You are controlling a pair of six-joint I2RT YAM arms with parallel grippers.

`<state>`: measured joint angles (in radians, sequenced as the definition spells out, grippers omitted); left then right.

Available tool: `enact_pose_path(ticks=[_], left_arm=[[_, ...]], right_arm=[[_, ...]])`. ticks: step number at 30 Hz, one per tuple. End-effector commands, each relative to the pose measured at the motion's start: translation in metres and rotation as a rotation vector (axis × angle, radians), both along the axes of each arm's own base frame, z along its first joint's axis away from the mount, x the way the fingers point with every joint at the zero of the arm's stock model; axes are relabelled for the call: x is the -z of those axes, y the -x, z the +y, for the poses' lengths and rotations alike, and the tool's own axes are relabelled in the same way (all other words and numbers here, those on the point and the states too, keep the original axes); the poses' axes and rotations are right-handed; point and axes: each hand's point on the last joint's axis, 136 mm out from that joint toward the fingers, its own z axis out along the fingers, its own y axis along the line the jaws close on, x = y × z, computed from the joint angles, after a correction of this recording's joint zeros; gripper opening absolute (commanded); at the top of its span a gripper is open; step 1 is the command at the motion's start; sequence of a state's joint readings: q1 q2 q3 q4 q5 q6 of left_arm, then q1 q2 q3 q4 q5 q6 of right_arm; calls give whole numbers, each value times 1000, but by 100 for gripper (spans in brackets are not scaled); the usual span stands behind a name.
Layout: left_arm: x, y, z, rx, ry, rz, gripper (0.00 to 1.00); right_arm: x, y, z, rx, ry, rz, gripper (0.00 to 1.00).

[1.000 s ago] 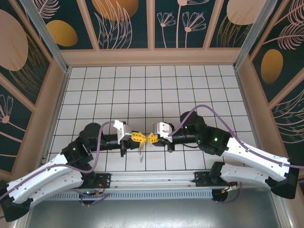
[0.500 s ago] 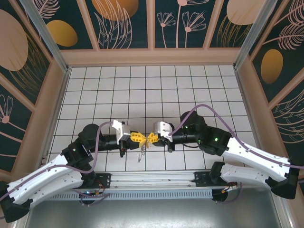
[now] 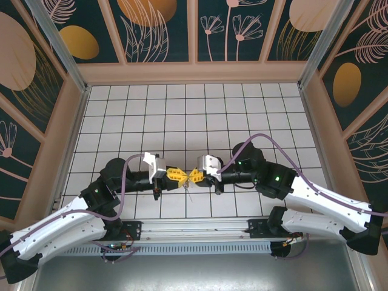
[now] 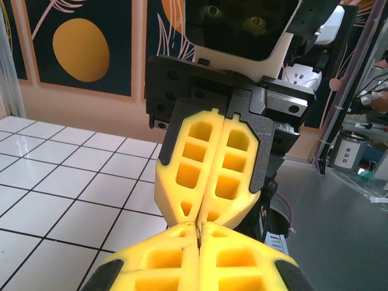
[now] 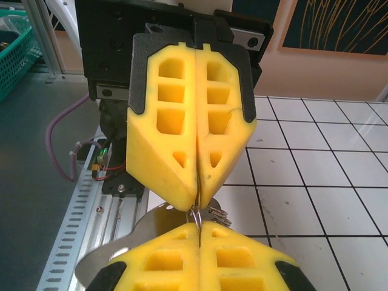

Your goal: Put the keys on the keyring

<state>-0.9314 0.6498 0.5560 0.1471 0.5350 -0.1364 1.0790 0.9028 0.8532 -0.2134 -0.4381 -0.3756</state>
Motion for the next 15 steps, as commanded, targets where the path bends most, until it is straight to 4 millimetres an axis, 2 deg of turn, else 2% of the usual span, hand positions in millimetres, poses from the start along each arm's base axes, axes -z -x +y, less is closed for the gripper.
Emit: enact_pose_path(ticks=[1, 15], left_arm=[[-35, 6, 3, 22, 124, -67, 0], [-40, 8, 6, 22, 152, -72, 0]], right_arm=[[17, -9, -4, 56, 44, 26, 0], [25, -5, -1, 33, 46, 53, 0]])
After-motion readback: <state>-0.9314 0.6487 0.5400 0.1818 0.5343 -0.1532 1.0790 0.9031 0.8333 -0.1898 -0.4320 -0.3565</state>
